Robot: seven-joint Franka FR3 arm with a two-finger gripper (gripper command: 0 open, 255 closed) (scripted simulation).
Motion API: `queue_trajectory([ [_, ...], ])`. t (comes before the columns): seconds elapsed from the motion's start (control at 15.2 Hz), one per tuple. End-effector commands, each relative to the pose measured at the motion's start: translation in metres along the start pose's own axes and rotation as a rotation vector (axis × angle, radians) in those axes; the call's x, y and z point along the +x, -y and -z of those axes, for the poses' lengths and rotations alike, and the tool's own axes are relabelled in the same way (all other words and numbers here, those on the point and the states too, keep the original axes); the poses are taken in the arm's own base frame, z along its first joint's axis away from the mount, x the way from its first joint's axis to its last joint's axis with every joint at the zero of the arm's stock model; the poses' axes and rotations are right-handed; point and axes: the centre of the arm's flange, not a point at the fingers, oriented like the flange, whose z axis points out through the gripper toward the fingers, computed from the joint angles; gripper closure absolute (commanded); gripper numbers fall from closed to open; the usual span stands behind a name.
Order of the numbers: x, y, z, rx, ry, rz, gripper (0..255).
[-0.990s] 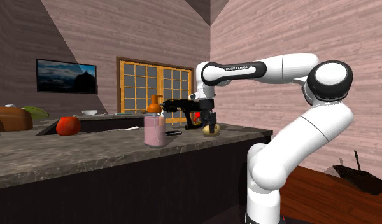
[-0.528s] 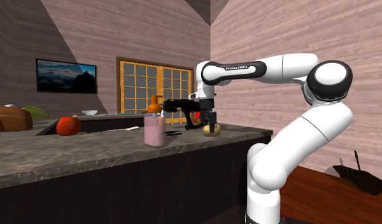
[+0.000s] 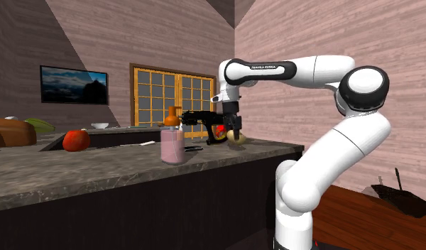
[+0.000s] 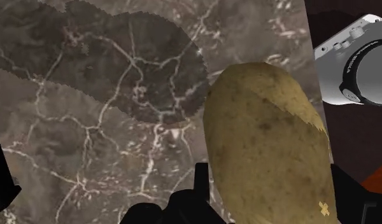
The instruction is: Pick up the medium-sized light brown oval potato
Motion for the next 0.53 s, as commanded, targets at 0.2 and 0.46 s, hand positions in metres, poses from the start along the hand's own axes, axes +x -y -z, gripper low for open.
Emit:
queue_trajectory([
  [0.2,-0.001,0.001,0.027,0.0,0.0,0.0,255],
  [0.46,-0.002,0.001,0.039,0.0,0.0,0.0,255],
])
